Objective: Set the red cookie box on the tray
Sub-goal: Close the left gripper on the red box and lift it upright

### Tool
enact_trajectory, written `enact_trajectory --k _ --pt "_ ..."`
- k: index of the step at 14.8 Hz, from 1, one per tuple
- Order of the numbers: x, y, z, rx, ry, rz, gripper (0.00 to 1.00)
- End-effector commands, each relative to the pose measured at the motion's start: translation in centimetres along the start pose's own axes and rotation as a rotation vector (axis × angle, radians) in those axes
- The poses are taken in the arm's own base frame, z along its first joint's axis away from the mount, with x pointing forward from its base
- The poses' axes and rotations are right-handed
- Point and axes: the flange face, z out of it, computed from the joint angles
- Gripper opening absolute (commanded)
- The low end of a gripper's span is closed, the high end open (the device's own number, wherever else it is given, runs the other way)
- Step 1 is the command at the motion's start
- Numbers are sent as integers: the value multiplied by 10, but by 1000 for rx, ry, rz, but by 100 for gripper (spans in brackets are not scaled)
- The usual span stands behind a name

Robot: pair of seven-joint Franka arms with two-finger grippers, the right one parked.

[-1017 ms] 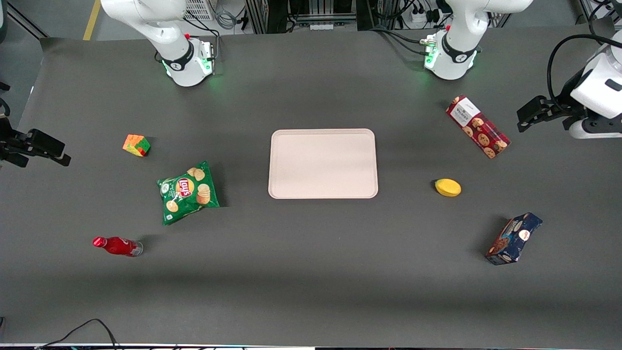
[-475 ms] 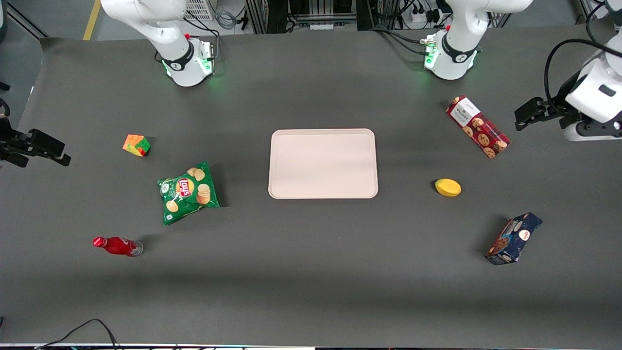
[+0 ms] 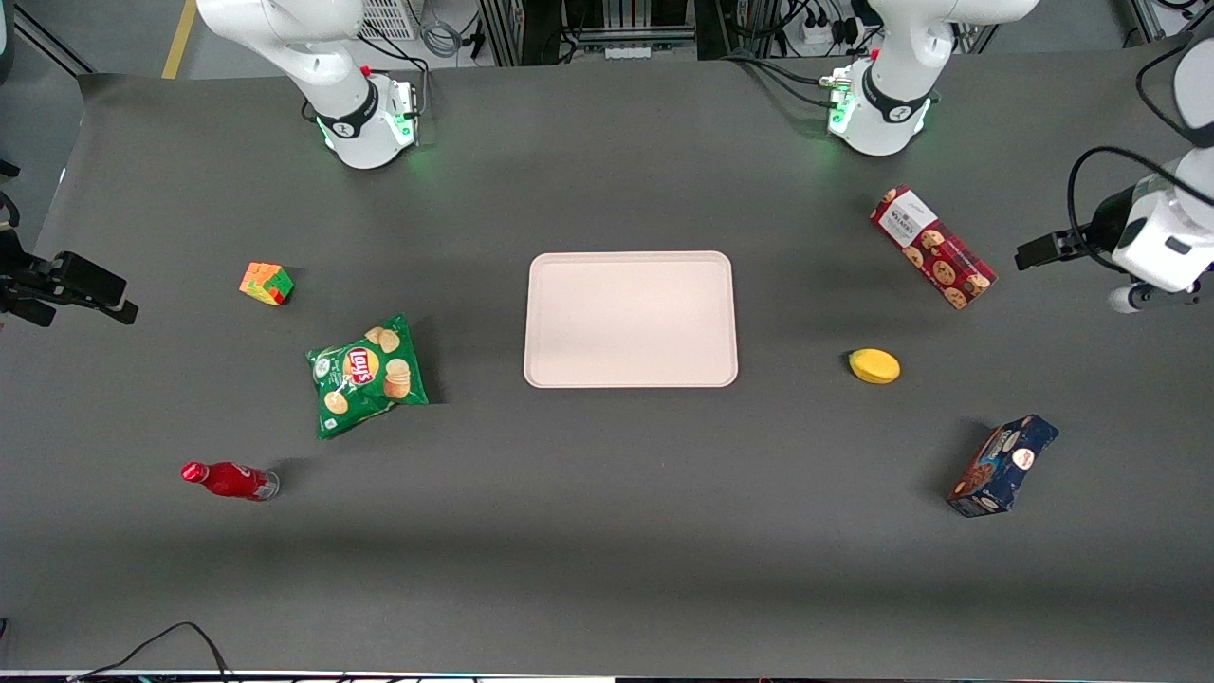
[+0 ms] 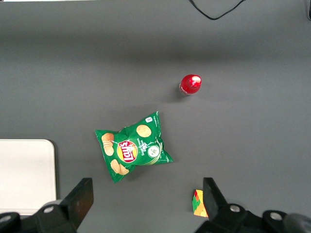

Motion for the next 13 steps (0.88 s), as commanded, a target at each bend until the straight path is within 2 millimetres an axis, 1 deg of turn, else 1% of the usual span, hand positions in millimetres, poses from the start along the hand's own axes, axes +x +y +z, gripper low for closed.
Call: enact_trajectory --k 1,2,3,5,6,8,9,10,13 --pt "-30 -6 69 -32 12 -180 100" --pt "-36 -7 93 -43 30 -209 100" --pt "-42 -10 122 -49 39 -229 100" --pt "-51 -18 167 -67 75 -250 100" --pt "-57 -22 186 -76 87 -261 100" --pt "-70 -24 219 -77 90 -267 100" --pt "-75 -28 231 -73 73 -278 100" --pt "-78 -32 237 -69 55 -289 100" --pt "-92 -36 262 -58 15 -302 100"
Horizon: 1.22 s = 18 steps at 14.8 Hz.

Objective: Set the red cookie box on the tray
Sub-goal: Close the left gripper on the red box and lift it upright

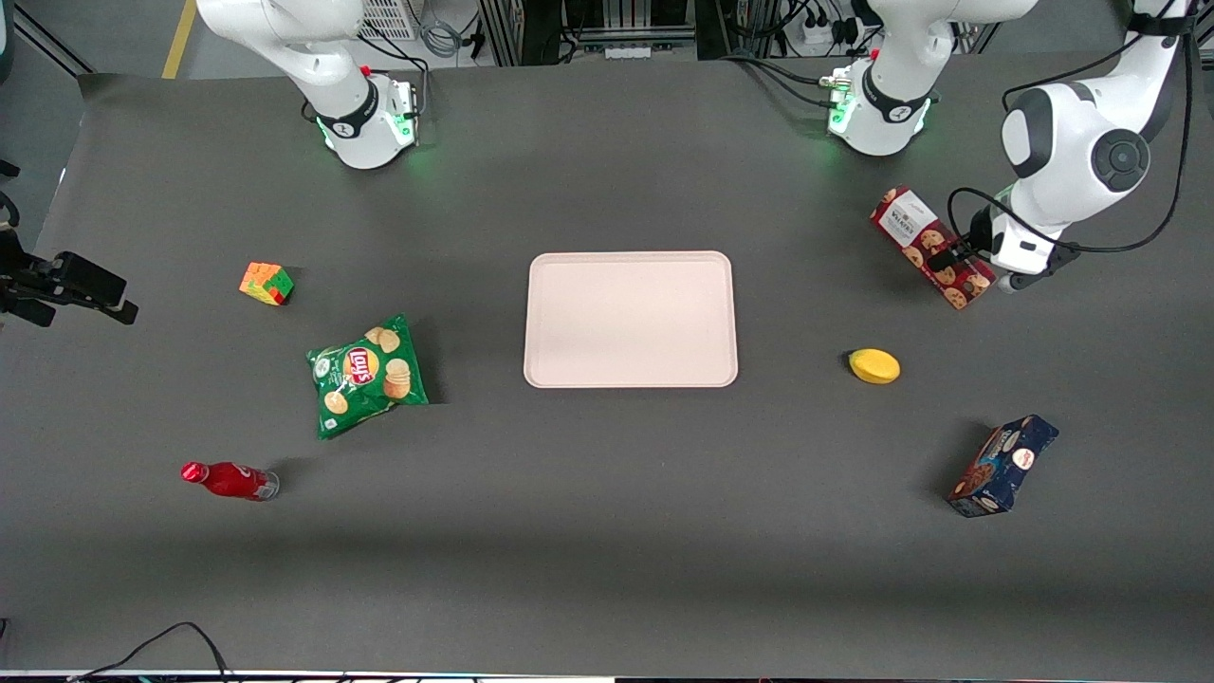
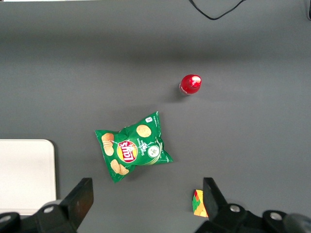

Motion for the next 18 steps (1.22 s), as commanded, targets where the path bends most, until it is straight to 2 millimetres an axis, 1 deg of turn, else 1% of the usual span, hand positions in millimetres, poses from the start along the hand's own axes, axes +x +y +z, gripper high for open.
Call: enact_trajectory --k 1,3,5,8,9,13,15,16,18 --pt "-17 -11 23 -2 0 -37 100" --pt "-22 -14 43 -3 25 -44 100" --pt "-22 -15 49 2 21 -48 100" --pt "-29 -17 59 14 2 -76 100" --pt "-31 -18 61 18 -5 -89 97" --pt "-33 -15 61 28 -21 -95 53" --pt "-35 -7 57 51 -54 -106 31" --pt "-38 0 55 64 -62 -110 24" --pt "-38 6 53 67 -52 -111 17"
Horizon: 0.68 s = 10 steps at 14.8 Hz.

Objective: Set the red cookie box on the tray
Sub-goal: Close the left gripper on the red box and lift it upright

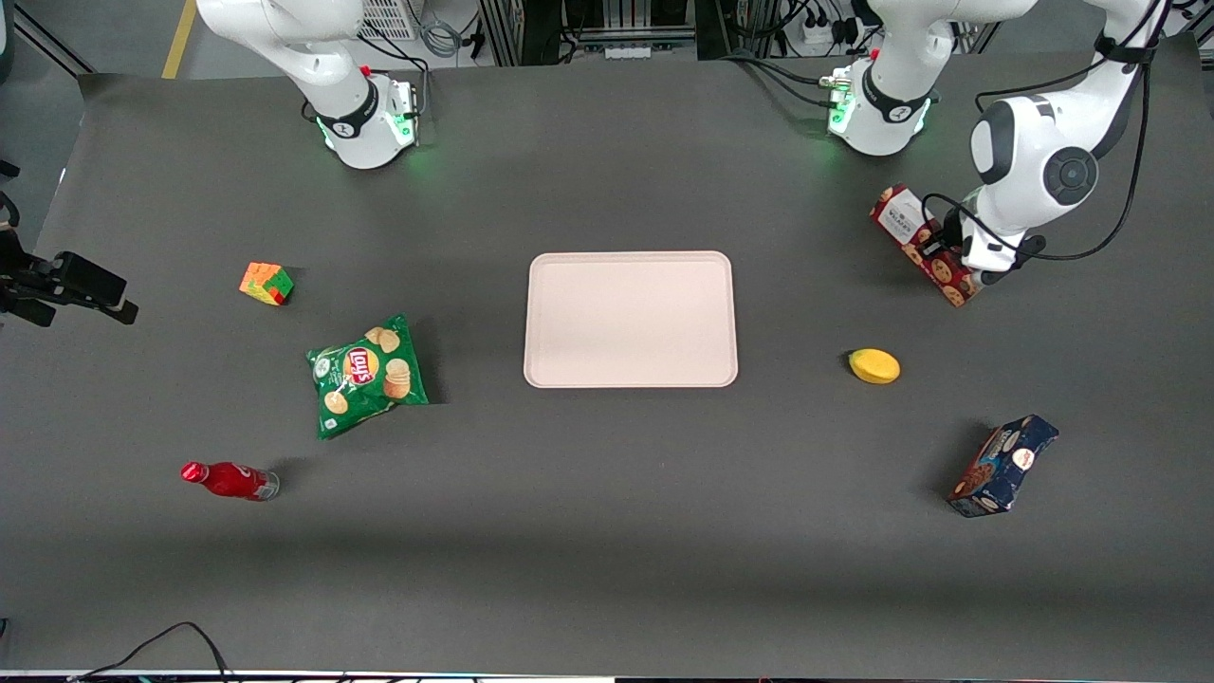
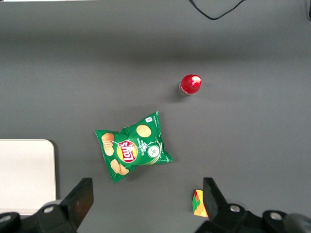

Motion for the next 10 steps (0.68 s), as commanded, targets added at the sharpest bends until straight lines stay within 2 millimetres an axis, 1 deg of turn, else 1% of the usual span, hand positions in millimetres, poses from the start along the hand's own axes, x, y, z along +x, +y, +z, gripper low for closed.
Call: enact_trajectory --k 1,3,4,5,6,7,9,10 --pt "-16 6 -3 6 3 -16 12" --pt "-12 13 -11 8 9 -2 5" --pt "-7 18 -21 20 -5 9 0" --pt "0 24 -37 36 -26 19 0" --pt "7 31 -57 54 -49 28 0" --pt "11 42 -81 71 -60 46 0" --pt "14 71 -131 99 -60 90 0" --pt "13 85 -154 104 -52 111 0"
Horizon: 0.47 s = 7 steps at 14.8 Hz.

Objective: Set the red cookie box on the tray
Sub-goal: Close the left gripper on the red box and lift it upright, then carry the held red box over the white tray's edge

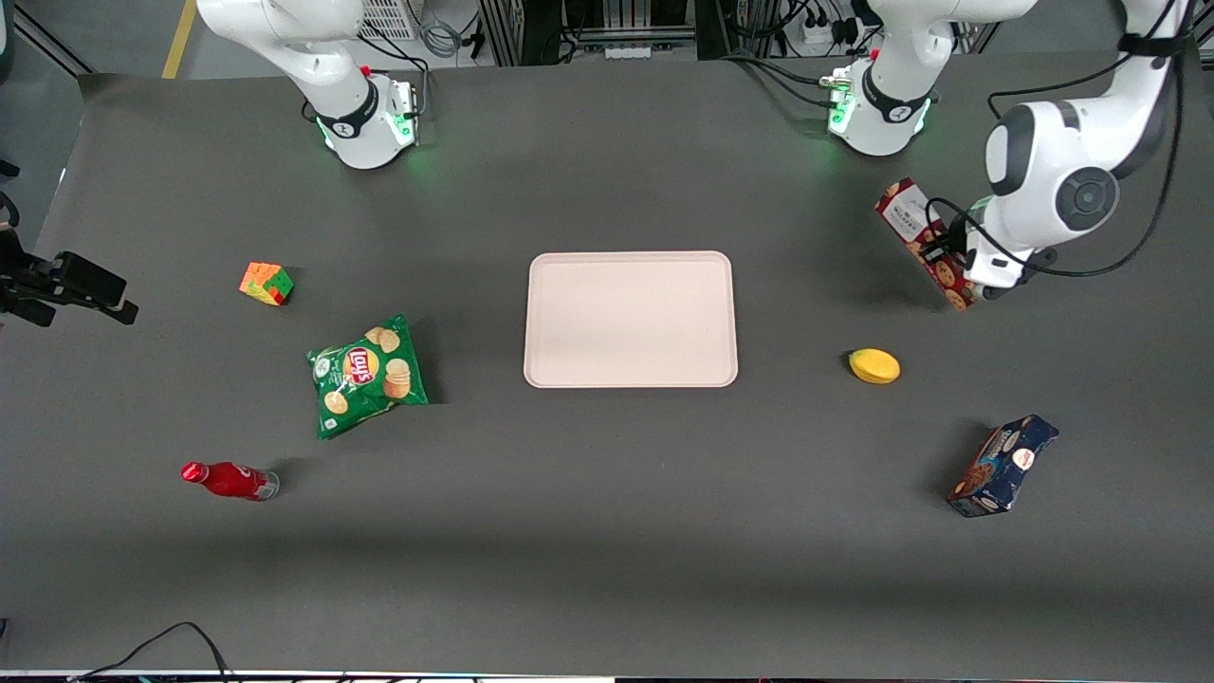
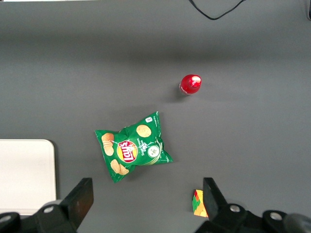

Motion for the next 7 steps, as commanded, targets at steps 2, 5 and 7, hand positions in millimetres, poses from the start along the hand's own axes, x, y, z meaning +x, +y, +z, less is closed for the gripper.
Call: enact_trajectory --k 2,5,7 --pt "-14 62 -125 29 60 102 0" --pt "-34 116 -192 17 132 189 0" --pt "-50 153 -220 -21 164 254 0"
